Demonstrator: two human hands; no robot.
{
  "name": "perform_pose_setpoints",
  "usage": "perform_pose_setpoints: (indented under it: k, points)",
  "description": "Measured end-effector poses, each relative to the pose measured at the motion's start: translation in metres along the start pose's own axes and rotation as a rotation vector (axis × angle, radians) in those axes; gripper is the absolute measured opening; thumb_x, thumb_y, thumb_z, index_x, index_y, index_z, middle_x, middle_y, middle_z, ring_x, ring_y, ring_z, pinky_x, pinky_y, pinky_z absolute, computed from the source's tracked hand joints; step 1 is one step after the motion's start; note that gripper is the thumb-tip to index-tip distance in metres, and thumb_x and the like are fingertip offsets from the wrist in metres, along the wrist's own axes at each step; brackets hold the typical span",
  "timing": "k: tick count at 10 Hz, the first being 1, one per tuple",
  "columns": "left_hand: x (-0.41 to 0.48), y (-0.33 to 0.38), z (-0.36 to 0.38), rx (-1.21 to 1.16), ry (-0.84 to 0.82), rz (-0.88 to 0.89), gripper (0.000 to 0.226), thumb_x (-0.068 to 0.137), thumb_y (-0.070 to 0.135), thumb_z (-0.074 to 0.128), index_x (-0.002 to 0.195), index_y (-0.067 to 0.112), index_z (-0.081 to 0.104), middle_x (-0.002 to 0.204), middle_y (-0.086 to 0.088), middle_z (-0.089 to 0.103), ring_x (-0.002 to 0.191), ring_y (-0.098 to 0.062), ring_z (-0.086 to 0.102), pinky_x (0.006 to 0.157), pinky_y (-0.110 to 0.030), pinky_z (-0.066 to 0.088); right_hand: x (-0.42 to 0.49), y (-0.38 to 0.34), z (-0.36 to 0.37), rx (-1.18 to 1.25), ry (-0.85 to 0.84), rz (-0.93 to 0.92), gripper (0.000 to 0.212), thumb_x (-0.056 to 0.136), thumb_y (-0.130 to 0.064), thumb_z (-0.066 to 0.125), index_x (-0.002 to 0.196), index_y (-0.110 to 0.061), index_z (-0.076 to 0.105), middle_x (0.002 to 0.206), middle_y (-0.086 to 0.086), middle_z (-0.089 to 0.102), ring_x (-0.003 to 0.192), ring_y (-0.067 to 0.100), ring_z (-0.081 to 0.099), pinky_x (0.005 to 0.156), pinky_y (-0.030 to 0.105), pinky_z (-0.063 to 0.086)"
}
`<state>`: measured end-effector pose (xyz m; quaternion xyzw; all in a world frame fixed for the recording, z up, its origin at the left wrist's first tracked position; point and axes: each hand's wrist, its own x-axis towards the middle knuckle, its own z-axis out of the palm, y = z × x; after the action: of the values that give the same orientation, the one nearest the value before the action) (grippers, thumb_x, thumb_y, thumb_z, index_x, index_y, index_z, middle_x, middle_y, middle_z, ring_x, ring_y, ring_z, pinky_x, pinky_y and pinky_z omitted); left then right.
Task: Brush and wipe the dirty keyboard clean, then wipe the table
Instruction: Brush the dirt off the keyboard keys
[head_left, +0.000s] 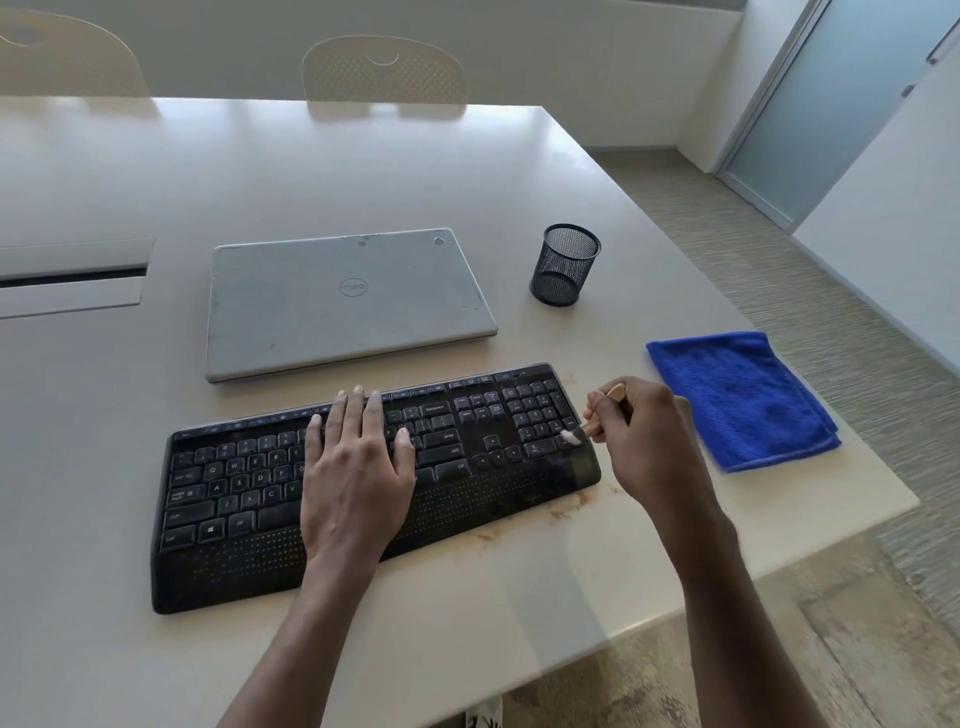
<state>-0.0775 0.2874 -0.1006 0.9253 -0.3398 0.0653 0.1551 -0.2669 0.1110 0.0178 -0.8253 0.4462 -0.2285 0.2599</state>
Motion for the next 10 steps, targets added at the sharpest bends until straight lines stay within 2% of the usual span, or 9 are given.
perform_pose_setpoints:
  k: [1,3,4,5,6,7,8,9,10]
  points:
    - [0.000,-0.001,0.000,0.001,0.001,-0.005,0.070,0.104,0.050,0.030,0.158,0.007,0.042,0.164,-0.014,0.040,0.156,-0.027,0.032,0.129,-0.049,0.022,-0.003,-0.005,0.006,0.074,-0.005,-0.009,0.023,0.103,-0.023,0.061,0.084,-0.016,0.071,0.069,-0.006,0.072,0.063,-0.001,0.070,0.064,0.015,0.057]
    - [0.000,-0.001,0.002,-0.002,-0.004,-0.003,0.070,0.104,0.051,0.029,0.158,0.008,0.042,0.165,-0.014,0.040,0.157,-0.027,0.031,0.129,-0.050,0.022,-0.003,-0.005,0.012,0.044,-0.017,-0.014,0.022,0.103,-0.023,0.062,0.086,-0.014,0.073,0.070,-0.006,0.072,0.066,0.005,0.070,0.067,0.027,0.060]
    - [0.000,0.000,0.001,-0.004,-0.004,-0.003,0.070,0.104,0.050,0.029,0.158,0.008,0.041,0.165,-0.014,0.040,0.157,-0.027,0.031,0.129,-0.049,0.022,-0.003,-0.007,0.007,0.042,-0.025,-0.001,0.024,0.103,-0.023,0.062,0.083,-0.014,0.071,0.068,-0.006,0.071,0.062,0.002,0.068,0.056,0.014,0.053]
    - [0.000,-0.001,0.000,-0.005,-0.003,-0.006,0.070,0.104,0.050,0.029,0.158,0.008,0.041,0.165,-0.014,0.039,0.157,-0.027,0.031,0.130,-0.049,0.022,-0.001,-0.009,0.010,0.076,0.009,-0.038,0.023,0.103,-0.023,0.062,0.086,-0.014,0.073,0.069,-0.007,0.072,0.066,-0.002,0.069,0.062,0.017,0.055]
    - [-0.001,-0.001,0.000,-0.008,-0.002,-0.005,0.070,0.104,0.051,0.029,0.158,0.008,0.042,0.165,-0.014,0.040,0.157,-0.026,0.031,0.130,-0.049,0.021,-0.002,-0.007,0.012,0.054,-0.020,-0.018,0.020,0.102,-0.023,0.063,0.089,-0.014,0.074,0.072,-0.006,0.073,0.068,0.002,0.070,0.071,0.027,0.059]
    - [0.000,0.000,0.001,-0.008,0.002,-0.008,0.070,0.103,0.050,0.029,0.158,0.008,0.042,0.165,-0.014,0.040,0.157,-0.027,0.031,0.129,-0.049,0.022,-0.001,-0.006,0.009,0.044,-0.041,0.015,0.020,0.102,-0.023,0.063,0.085,-0.015,0.072,0.070,-0.005,0.072,0.064,0.003,0.070,0.067,0.022,0.059]
    - [0.001,-0.001,0.001,-0.003,0.003,-0.007,0.070,0.104,0.050,0.030,0.158,0.008,0.042,0.165,-0.014,0.040,0.157,-0.027,0.031,0.129,-0.049,0.022,0.002,-0.008,0.009,0.088,-0.028,0.003,0.019,0.102,-0.021,0.063,0.087,-0.015,0.072,0.070,-0.005,0.072,0.064,-0.002,0.068,0.061,0.011,0.053]
    - [0.000,0.000,0.001,0.005,0.005,-0.004,0.069,0.104,0.050,0.030,0.158,0.008,0.043,0.164,-0.013,0.041,0.156,-0.026,0.032,0.130,-0.048,0.021,0.000,-0.008,0.007,0.019,-0.082,-0.018,0.019,0.102,-0.021,0.064,0.086,-0.015,0.072,0.070,-0.004,0.071,0.067,0.007,0.069,0.065,0.022,0.055]
    - [0.001,-0.001,0.001,0.010,0.009,-0.006,0.069,0.104,0.050,0.030,0.158,0.008,0.043,0.164,-0.013,0.041,0.156,-0.026,0.032,0.130,-0.048,0.021,-0.002,-0.013,0.000,0.042,-0.181,-0.051,0.018,0.102,-0.016,0.062,0.086,-0.011,0.069,0.073,0.002,0.070,0.064,0.009,0.066,0.057,0.010,0.048]
